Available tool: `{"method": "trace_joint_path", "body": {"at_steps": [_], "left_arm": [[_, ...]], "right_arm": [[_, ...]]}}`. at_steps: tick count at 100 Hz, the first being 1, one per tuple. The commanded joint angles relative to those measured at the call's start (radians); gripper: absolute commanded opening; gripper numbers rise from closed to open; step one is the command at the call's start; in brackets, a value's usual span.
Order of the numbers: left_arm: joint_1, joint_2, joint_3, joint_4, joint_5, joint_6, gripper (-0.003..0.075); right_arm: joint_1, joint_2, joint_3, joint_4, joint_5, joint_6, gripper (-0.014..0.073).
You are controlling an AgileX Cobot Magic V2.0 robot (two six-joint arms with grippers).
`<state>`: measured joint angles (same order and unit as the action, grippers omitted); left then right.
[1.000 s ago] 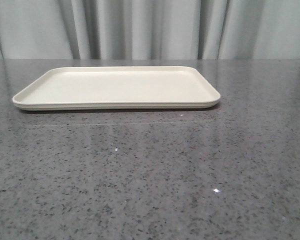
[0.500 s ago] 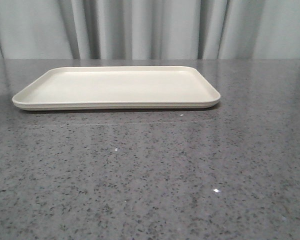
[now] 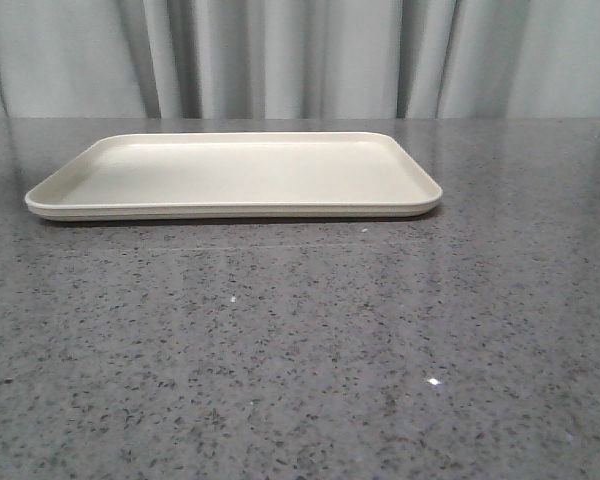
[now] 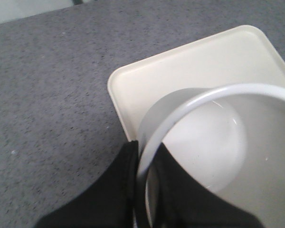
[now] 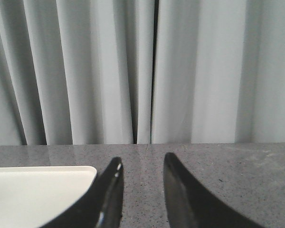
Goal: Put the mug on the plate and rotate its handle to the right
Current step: 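Carry the mug over the cream tray and lower it onto it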
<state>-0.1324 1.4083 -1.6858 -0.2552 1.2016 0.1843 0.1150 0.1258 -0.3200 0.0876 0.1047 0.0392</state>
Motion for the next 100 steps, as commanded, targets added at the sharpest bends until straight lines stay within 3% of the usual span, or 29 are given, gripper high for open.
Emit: {"method": "trace_joint_path", "body": {"at_steps": [1,32,100], "left_arm": [[-0.061,0.022,-0.079,-0.036,-0.049,-0.001,-0.002],[-0.155,0.19,-0.239,0.001,-0.041,-0.034,-0.002],[-0.233,0.395,-0.244,0.006,-0.039,-0.034,-0.002]], "right_arm": [[-0.006,0.021,-0.031,-0.008,-0.07,-0.006,0.0238],[-0.006,0.02,-0.031,-0.008,-0.066,-0.006,0.0238],[-0.006,0.02,-0.031,-0.008,-0.063,-0.006,0.0238]]}}
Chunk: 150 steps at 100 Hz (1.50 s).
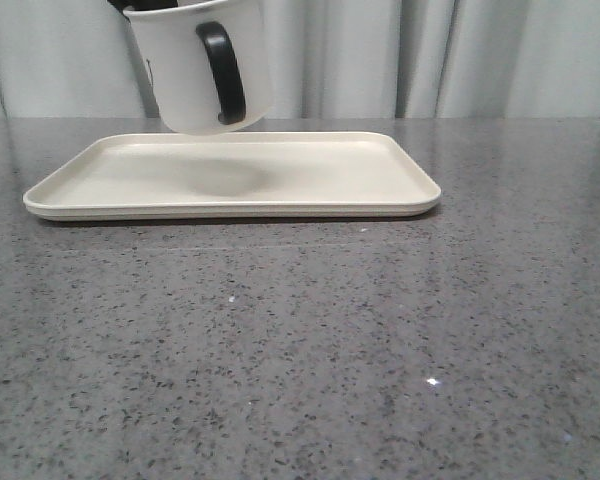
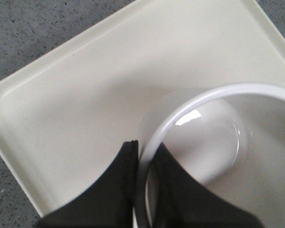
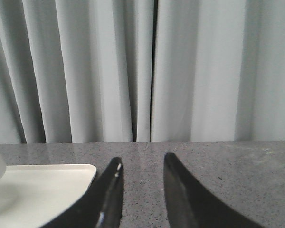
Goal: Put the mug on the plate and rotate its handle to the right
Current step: 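Carry the mug over the cream tray and lower it onto it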
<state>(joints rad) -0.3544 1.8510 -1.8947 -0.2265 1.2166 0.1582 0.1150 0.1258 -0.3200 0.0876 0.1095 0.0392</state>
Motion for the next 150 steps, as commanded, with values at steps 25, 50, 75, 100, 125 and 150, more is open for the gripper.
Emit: {"method": "trace_joint_path", "body": {"at_steps": [25,50,75,100,125,150], "left_arm": [[-0.011,-0.039,-0.036,-0.023,-0.059,-0.008,-0.002],[-0.021,-0.012,-0.036,-0.025,-0.053,-0.008,-0.002],[-0.035,0.013,-0.036,-0.03,-0.055,-0.008,-0.002],[-0.039,0.025,-0.036,-0.028,-0.045,-0.008,-0.002],[-0.039,0.025,-0.036,-0.027,-0.04,-0.008,-0.002],[-0.043,0.025,-0.036,-0.027,-0.038,-0.008,-0.002]], "right_arm": [[-0.006,0.02,-0.031,-0.007,-0.068,-0.006,0.0238],[-0.006,0.02,-0.031,-0.007,-0.068,-0.006,0.0238],[-0.006,0.02,-0.031,-0.007,-0.068,-0.006,0.0238],[-0.006,0.02,-0.031,-0.007,-0.068,-0.006,0.0238],[-0.006,0.02,-0.031,0.012,-0.068,-0.006,0.0238],[-0.006,0.02,-0.031,0.015,-0.068,-0.006,0.0238]]}}
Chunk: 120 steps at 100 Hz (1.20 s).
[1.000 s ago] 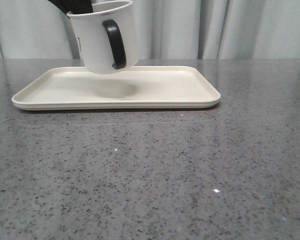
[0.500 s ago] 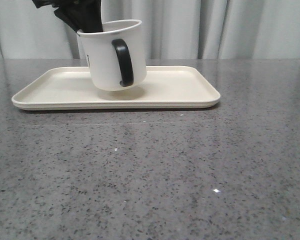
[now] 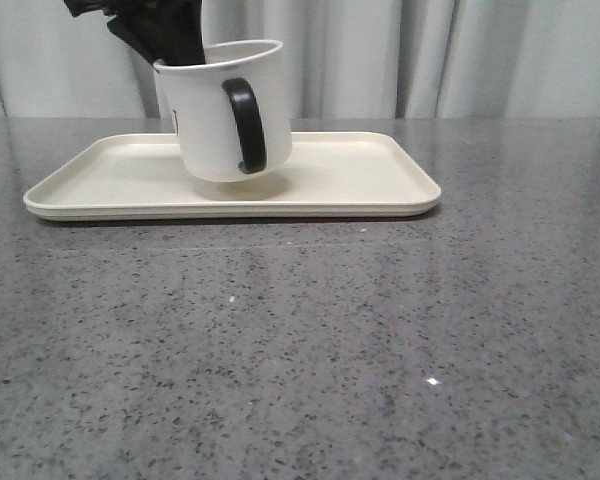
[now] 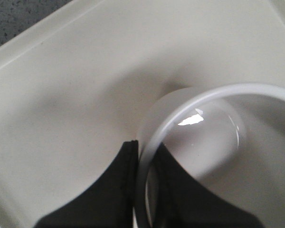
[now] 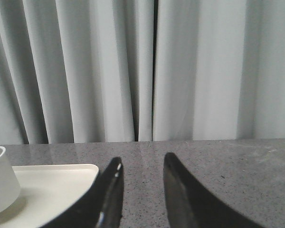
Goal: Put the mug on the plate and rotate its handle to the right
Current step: 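Carry the mug over the cream tray and lower it onto it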
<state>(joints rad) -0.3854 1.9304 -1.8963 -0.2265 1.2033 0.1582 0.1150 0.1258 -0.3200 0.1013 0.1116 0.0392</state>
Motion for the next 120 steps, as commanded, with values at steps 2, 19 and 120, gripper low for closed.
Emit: {"method": "trace_joint_path", "body": {"at_steps": [2,19,120], "left_arm": [[-0.012,-0.054,-0.034,-0.027,-0.024,-0.008,-0.002],[-0.012,-0.053,-0.03,-0.027,-0.027,-0.008,-0.002],[-0.019,-0.023,-0.03,-0.067,0.014,-0.005,-0.0015]], "right_arm": [[-0.006,0.02,-0.031,0.001,-0.07,-0.006,0.0238],[-0.006,0.02,-0.031,0.001,-0.07,-0.006,0.0238],[-0.006,0.02,-0.031,0.001,-0.077,-0.006,0.0238]]}}
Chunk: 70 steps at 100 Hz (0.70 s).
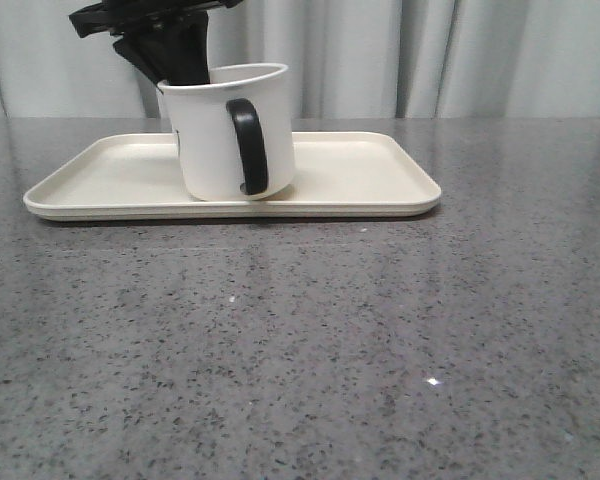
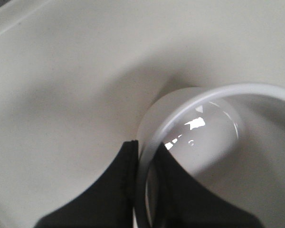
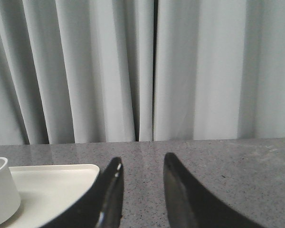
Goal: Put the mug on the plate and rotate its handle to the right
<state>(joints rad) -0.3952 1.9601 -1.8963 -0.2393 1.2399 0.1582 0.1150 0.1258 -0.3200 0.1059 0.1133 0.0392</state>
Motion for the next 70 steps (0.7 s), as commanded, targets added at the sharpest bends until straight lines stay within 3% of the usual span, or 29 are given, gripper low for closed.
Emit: {"method": "trace_joint_path", "body": {"at_steps": [1,39,70], "left_arm": [[-0.009,-0.053,-0.03,-0.06,-0.022,-0.001,-0.0011],[-0.009,-0.053,-0.03,-0.076,-0.026,0.0,0.0268],[-0.009,-0.053,-0.117,-0.074,-0.009,0.0,0.0276]], "right_arm": [[-0.006,0.02,-0.031,-0.004,-0.078,-0.006,0.0238],[-0.006,0.02,-0.031,-0.004,-0.078,-0.006,0.0238],[-0.006,0.02,-0.031,-0.004,-0.077,-0.006,0.0238]]}}
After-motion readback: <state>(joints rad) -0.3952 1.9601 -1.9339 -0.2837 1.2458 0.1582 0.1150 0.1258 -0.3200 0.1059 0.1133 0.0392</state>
